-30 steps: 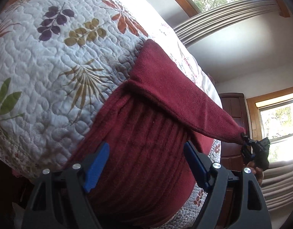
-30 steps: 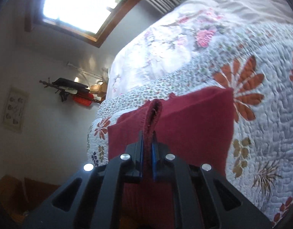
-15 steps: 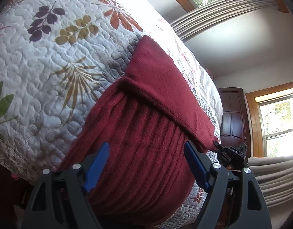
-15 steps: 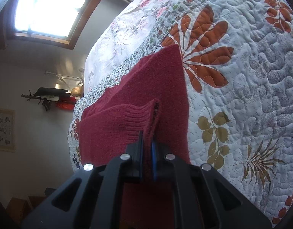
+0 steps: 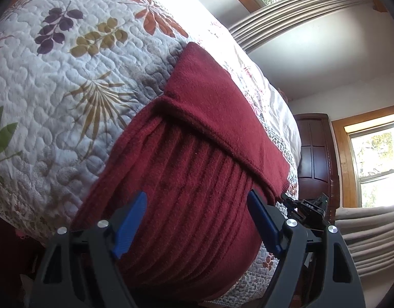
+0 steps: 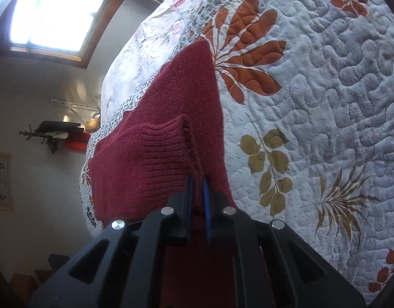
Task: Fold small clothes
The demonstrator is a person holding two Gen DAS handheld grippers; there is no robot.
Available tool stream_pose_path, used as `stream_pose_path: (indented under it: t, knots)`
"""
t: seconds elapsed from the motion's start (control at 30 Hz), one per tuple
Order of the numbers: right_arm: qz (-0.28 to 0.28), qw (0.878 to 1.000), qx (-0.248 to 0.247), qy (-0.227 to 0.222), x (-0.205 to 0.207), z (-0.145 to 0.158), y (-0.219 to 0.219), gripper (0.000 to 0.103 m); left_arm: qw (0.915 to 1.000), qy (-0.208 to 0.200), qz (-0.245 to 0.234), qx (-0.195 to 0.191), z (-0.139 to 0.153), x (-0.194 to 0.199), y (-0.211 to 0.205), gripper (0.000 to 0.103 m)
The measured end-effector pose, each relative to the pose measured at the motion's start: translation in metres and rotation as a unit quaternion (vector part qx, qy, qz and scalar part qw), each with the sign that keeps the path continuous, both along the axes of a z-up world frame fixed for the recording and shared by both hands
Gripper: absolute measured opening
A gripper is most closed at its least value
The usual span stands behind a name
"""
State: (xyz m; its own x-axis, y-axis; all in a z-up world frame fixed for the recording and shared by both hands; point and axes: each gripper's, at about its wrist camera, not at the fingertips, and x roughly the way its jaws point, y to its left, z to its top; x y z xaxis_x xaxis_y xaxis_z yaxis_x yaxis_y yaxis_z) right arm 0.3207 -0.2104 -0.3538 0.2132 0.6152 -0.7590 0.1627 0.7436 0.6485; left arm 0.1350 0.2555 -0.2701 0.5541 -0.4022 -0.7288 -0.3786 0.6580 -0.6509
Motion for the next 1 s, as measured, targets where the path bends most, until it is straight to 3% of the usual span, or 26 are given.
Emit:
stream_pose_path:
  t: [0.2,0.37,0.47,0.53,0.6,0.63,0.83,1.0]
  knots:
    - [0.002,1.000,-0.013,-0.023,-0.011,0.013,-0.007,0.007,0.9995,-0.004,0.027,0.014,0.010,-0.025,0.004,0.083]
    - [0.029,0.996,-0.031,-0.080,-0.024,0.044,0.003,0.011,0.9975,0.012,0.066,0.025,0.006,-0.056,0.014,0.088]
    - [0.062,0.994,-0.030,-0.086,-0.029,0.041,0.020,0.030,0.9966,0.038,0.065,0.034,-0.004,-0.069,0.015,0.090]
    - [0.066,0.995,-0.032,-0.072,-0.036,0.031,0.021,0.032,0.9959,0.060,0.048,0.047,-0.013,-0.075,0.014,0.091]
    - [0.066,0.995,-0.026,-0.066,-0.050,0.028,0.018,0.051,0.9946,0.080,0.019,0.062,-0.023,-0.082,0.012,0.096]
    - [0.067,0.995,-0.027,-0.070,-0.060,0.029,0.014,0.054,0.9933,0.092,0.002,0.071,-0.030,-0.086,0.012,0.097]
    - [0.058,0.995,-0.043,-0.071,-0.145,0.029,-0.024,0.061,0.9801,0.147,-0.094,0.095,-0.081,-0.101,0.023,0.099]
    - [-0.007,0.999,-0.039,-0.008,-0.230,0.005,-0.049,0.063,0.9759,0.142,-0.150,0.071,-0.125,-0.101,0.028,0.099]
